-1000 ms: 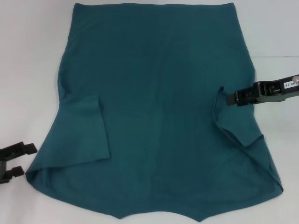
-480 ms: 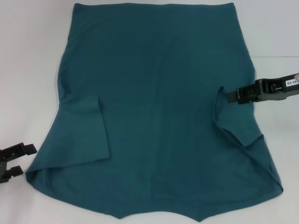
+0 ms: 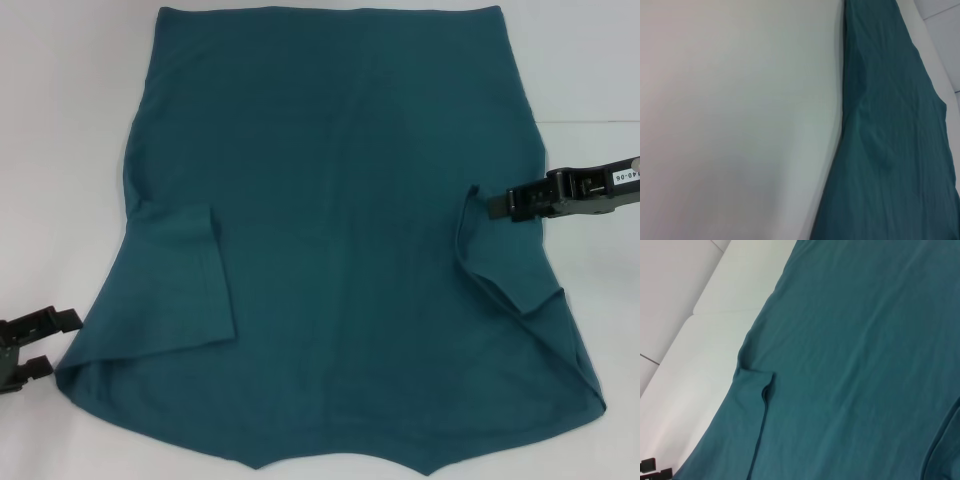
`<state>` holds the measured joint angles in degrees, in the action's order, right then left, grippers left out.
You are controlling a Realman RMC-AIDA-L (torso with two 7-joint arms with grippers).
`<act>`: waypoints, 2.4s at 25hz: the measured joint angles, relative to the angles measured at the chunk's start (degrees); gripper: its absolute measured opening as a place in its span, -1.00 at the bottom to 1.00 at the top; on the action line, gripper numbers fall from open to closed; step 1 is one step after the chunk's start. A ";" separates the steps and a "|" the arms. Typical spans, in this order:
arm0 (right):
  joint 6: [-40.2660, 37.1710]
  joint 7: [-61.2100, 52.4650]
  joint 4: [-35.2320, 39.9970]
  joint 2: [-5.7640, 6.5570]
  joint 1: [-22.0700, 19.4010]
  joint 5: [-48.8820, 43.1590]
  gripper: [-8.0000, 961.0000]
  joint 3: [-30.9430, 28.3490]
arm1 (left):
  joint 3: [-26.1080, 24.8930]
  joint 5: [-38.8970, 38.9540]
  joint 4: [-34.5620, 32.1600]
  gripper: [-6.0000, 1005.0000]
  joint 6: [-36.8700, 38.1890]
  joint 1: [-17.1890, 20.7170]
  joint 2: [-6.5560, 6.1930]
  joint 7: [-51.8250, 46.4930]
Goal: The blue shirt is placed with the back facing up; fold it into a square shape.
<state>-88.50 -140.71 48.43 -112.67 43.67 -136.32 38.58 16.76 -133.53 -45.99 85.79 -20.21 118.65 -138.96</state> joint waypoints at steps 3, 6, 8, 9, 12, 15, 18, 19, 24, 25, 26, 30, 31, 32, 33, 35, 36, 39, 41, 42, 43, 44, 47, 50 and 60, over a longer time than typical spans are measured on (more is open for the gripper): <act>0.02 0.00 0.00 0.00 -0.07 0.00 0.01 0.00 | 0.02 -0.02 0.19 0.91 -0.45 -0.02 0.00 0.10; 0.04 0.00 0.00 0.05 -0.08 0.00 0.01 0.00 | 0.02 -0.08 0.23 0.90 -0.59 0.03 0.00 0.20; 0.05 0.00 0.00 0.06 -0.08 0.00 0.01 0.00 | 0.24 -0.11 0.42 0.90 -0.62 0.04 0.00 0.28; 0.06 0.00 0.00 0.06 -0.08 0.00 0.01 0.00 | 0.42 -0.11 0.57 0.90 -0.67 0.04 -0.01 0.31; 0.08 -0.01 0.00 0.10 -0.08 0.00 0.01 0.00 | 1.09 -0.13 0.80 0.90 -0.75 0.07 -0.07 0.34; 0.09 -0.05 0.00 0.20 -0.08 0.00 0.01 0.00 | 1.44 -0.15 0.86 0.90 -0.74 0.07 -0.08 0.35; 0.09 -0.07 0.00 0.31 -0.08 0.00 0.01 -0.03 | 2.18 -0.15 0.92 0.90 -0.62 0.04 -0.08 0.25; 0.09 -0.06 0.00 0.34 -0.08 0.00 0.01 -0.07 | 2.50 -0.15 0.93 0.90 -0.53 0.03 -0.08 0.16; 0.08 -0.01 0.00 0.35 -0.08 0.00 0.02 -0.17 | 4.20 -0.15 0.93 0.89 0.21 -0.01 0.16 -0.15; 0.08 -0.01 0.00 0.35 -0.08 0.00 0.02 -0.17 | 4.46 -0.15 0.93 0.89 0.37 -0.05 0.20 -0.17; 0.08 -0.01 0.00 0.35 -0.08 0.00 0.02 -0.17 | 4.79 -0.15 0.93 0.89 0.62 -0.10 0.25 -0.20; 0.08 0.00 0.00 0.35 -0.08 0.00 0.02 -0.17 | 5.79 -0.15 0.91 0.89 1.40 -0.73 0.43 -0.30; 0.08 0.00 0.00 0.35 -0.08 0.00 0.02 -0.17 | 5.88 -0.14 0.92 0.89 1.60 -1.03 0.47 -0.32; 0.08 0.00 0.00 0.35 -0.08 0.00 0.02 -0.17 | 5.88 -0.12 0.94 0.89 1.71 -1.19 0.49 -0.31; 0.08 0.00 0.00 0.35 -0.08 0.00 0.02 -0.17 | 5.89 0.03 0.97 0.89 1.96 -1.53 0.51 -0.27; 0.06 0.00 0.00 0.35 -0.08 0.00 0.02 -0.21 | 5.77 0.34 0.99 0.89 2.39 -1.97 0.52 -0.13; 0.03 0.00 0.00 0.35 -0.08 0.00 0.02 -0.30 | 5.63 0.47 1.00 0.89 2.75 -2.22 0.52 -0.02; -0.13 0.00 0.00 0.35 -0.12 0.00 0.02 -0.65 | 5.40 0.83 1.29 0.89 3.89 -2.62 0.42 0.12; -0.20 0.00 0.00 0.38 -0.17 0.00 0.02 -0.76 | 5.32 0.92 1.41 0.89 4.25 -2.52 0.25 -0.09; -0.20 0.00 0.00 0.41 -0.23 0.00 0.02 -0.78 | 5.17 0.91 1.40 0.89 4.35 -2.28 0.20 -0.28; -0.21 0.00 0.00 0.42 -0.27 0.00 0.02 -0.80 | 4.92 0.85 1.32 0.88 4.54 -2.04 0.20 -0.39; -0.21 0.00 0.00 0.45 -0.32 0.00 0.02 -0.80 | 4.66 0.80 1.26 0.88 4.72 -1.82 0.19 -0.46; -0.05 0.00 0.00 0.52 -0.48 0.00 0.02 -0.80 | 3.53 0.41 1.12 0.88 5.78 -0.83 0.26 -0.70; 0.01 0.02 0.00 0.59 -0.55 0.00 0.02 -0.80 | 3.15 0.02 0.95 0.88 5.98 -0.08 0.34 -1.28; -0.17 0.09 0.22 0.61 -0.61 0.00 0.02 -1.54 | 3.09 -0.14 0.56 0.88 9.36 0.95 0.75 -1.97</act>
<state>-88.67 -140.62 48.65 -112.06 43.07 -136.32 37.04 19.86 -133.68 -45.43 95.15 -19.26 119.41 -140.93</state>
